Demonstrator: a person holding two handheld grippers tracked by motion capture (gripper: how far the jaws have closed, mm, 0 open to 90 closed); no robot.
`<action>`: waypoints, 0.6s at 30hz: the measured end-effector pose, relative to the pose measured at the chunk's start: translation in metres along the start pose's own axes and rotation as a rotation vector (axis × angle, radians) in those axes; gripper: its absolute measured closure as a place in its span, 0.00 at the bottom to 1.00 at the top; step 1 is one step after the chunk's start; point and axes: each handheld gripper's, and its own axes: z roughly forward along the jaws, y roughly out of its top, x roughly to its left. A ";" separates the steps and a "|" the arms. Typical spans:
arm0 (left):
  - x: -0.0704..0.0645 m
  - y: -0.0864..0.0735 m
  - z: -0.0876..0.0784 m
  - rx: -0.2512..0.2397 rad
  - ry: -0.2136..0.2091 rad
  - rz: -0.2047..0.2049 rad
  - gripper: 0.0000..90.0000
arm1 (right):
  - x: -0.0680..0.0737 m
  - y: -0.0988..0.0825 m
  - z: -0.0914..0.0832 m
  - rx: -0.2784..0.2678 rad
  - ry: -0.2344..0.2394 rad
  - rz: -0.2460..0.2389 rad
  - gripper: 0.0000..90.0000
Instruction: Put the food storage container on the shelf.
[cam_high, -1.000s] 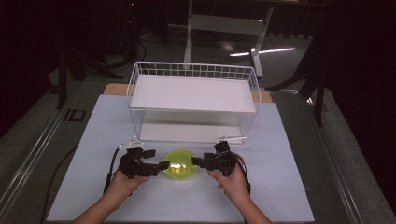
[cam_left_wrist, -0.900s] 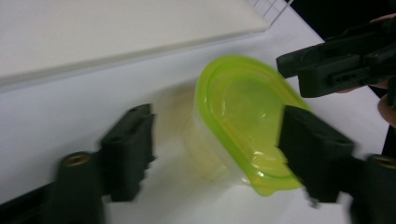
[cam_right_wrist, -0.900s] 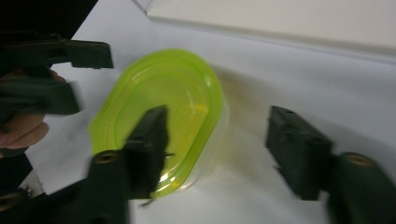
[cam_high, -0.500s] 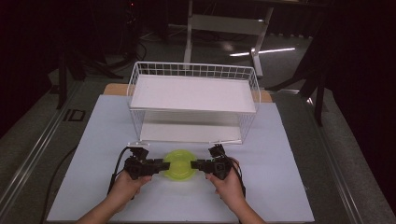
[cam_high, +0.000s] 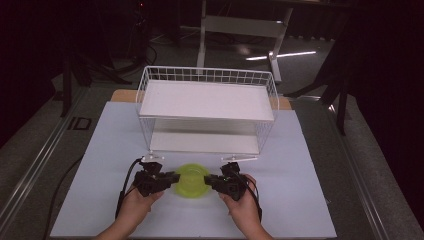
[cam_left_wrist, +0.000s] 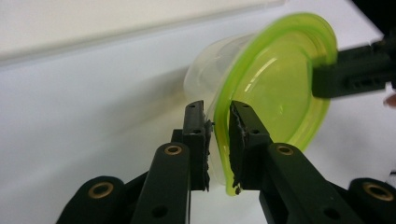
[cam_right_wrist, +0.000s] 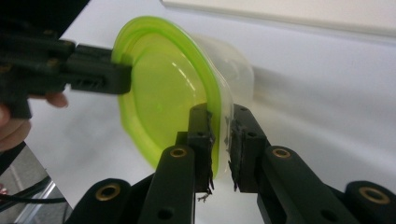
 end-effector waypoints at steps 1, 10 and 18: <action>0.001 0.001 -0.001 -0.028 -0.014 0.003 0.88 | 0.001 0.001 -0.003 -0.015 -0.003 -0.011 0.89; 0.001 0.019 0.009 -0.126 -0.026 0.056 0.88 | -0.007 0.015 -0.016 -0.081 -0.028 -0.015 0.89; 0.001 0.040 0.030 -0.112 0.015 0.049 0.88 | -0.026 0.028 -0.011 -0.100 -0.058 -0.002 0.89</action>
